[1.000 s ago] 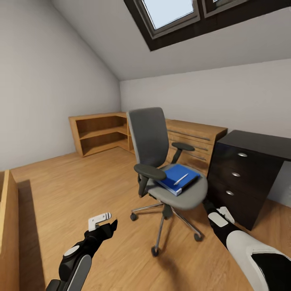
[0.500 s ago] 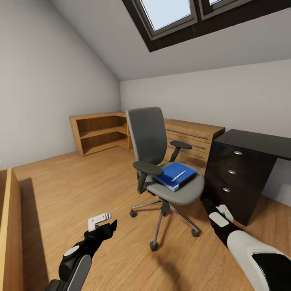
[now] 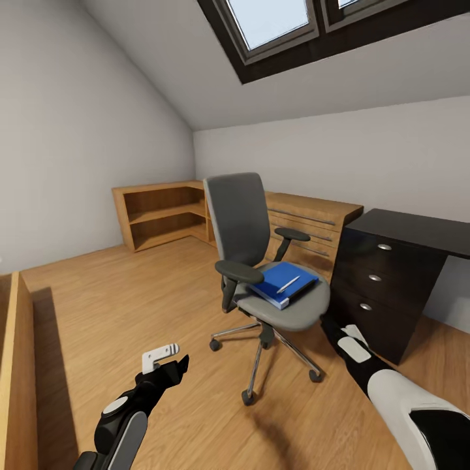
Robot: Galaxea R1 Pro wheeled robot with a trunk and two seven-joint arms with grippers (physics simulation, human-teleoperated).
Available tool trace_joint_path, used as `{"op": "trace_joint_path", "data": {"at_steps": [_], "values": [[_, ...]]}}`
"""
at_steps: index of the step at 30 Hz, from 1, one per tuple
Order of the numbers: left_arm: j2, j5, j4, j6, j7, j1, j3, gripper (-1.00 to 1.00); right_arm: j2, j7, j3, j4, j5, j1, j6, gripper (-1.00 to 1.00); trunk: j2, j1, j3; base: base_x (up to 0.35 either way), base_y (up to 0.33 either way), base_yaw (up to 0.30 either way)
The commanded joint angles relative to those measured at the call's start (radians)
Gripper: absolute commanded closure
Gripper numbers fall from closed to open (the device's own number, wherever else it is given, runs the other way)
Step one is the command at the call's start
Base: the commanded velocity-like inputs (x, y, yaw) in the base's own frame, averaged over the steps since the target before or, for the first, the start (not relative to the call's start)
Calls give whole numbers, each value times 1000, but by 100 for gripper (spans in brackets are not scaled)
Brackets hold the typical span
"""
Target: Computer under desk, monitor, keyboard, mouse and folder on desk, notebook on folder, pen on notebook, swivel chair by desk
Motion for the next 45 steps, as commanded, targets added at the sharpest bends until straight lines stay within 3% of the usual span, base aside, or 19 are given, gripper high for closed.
{"op": "trace_joint_path", "data": {"at_steps": [1, 5, 6, 26, 30, 35, 45], "values": [[0, 11, -1, 2, 9, -1, -1, -100, 0, -5, 6, -4, -8, 0, -2, -100, 0, 0, -1, 0, 0, 0], [0, 11, -1, 3, 9, -1, -1, -100, -22, -4, 5, -16, -15, 1, 21, -100, 0, 0, -1, 0, 0, 0], [0, 11, -1, 3, 9, -1, -1, -100, -29, -2, 5, -17, -16, 1, 84, -100, 0, 0, -1, 0, 0, 0], [-3, 9, -1, 1, 11, -1, -4, -100, -30, 8, 1, -21, -20, 1, 160, -100, 0, 0, -1, 0, 0, 0], [-3, 9, -1, 1, 11, -1, -4, -100, -31, 71, 1, -16, -18, 1, 205, -100, 0, 0, -1, 0, 0, 0], [-3, 9, -1, 1, 11, -1, -4, -100, -47, 222, 2, 2, -17, 1, 296, -100, 0, 0, -1, 0, 0, 0], [-4, 9, -1, 1, 11, -1, -12, -100, -57, 250, 1, 31, -26, 1, 348, -100, 0, 0, -1, 0, 0, 0]]}}
